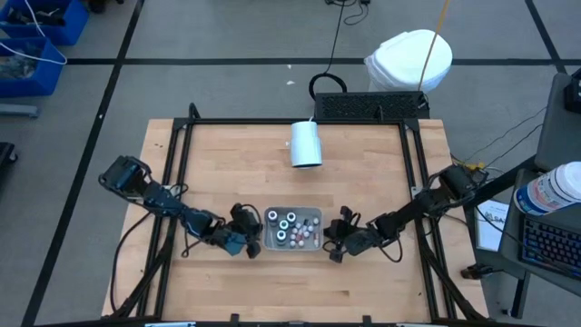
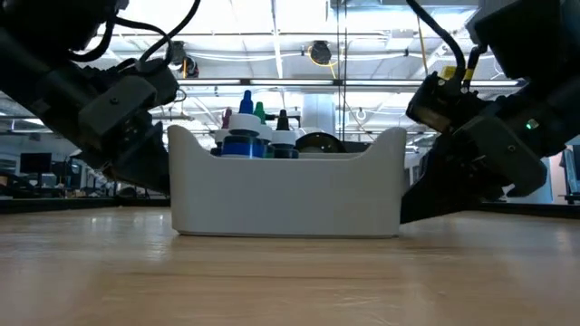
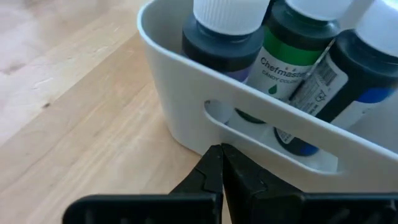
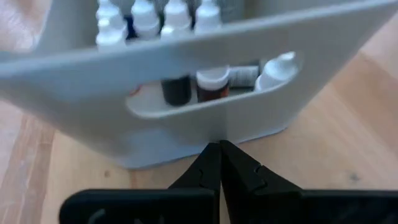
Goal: Pick & Place food coloring
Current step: Adjust the gray bin
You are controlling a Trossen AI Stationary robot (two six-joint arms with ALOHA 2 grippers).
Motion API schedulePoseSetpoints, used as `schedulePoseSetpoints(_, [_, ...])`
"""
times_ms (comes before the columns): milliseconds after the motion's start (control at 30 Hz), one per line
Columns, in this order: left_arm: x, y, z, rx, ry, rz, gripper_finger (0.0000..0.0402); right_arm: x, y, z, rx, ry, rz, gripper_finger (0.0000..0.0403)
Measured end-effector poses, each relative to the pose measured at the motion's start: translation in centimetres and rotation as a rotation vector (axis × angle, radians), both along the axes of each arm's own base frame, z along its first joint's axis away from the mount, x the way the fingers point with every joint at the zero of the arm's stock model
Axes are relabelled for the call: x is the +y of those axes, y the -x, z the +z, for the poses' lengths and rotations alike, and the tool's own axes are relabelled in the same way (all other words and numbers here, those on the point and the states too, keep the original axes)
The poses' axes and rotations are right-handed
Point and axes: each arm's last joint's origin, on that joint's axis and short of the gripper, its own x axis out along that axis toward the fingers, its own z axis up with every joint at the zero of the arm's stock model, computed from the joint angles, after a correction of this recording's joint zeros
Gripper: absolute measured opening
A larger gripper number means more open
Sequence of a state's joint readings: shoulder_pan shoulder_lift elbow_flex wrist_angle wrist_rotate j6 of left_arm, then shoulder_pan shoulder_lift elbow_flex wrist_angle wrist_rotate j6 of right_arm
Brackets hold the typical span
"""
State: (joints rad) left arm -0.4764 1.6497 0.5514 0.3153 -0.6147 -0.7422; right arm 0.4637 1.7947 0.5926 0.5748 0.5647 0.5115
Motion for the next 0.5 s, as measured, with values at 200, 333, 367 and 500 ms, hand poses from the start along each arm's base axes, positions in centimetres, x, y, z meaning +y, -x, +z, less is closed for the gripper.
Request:
schedulePoseSetpoints(200, [0.24,0.05,-0.15,0.019,-0.011,0.004,0.0009,0.32,-0.53,-0.24,0.009,-0.011,0.017,0.0])
schedulePoseSetpoints(333, [0.22,0.07,-0.18,0.025,-0.007,-0.002,0.0008,0.27,-0.45,-0.03,0.015,-0.008,0.015,0.0])
schedulePoseSetpoints(367, [0.22,0.07,-0.18,0.025,-0.005,-0.003,0.0005,0.22,-0.46,-0.02,0.015,-0.007,0.014,0.0])
schedulePoseSetpoints(500, [0.12,0.04,-0.17,0.027,0.013,-0.02,0.0008,-0.09,-0.55,0.16,0.018,0.0,0.009,0.0])
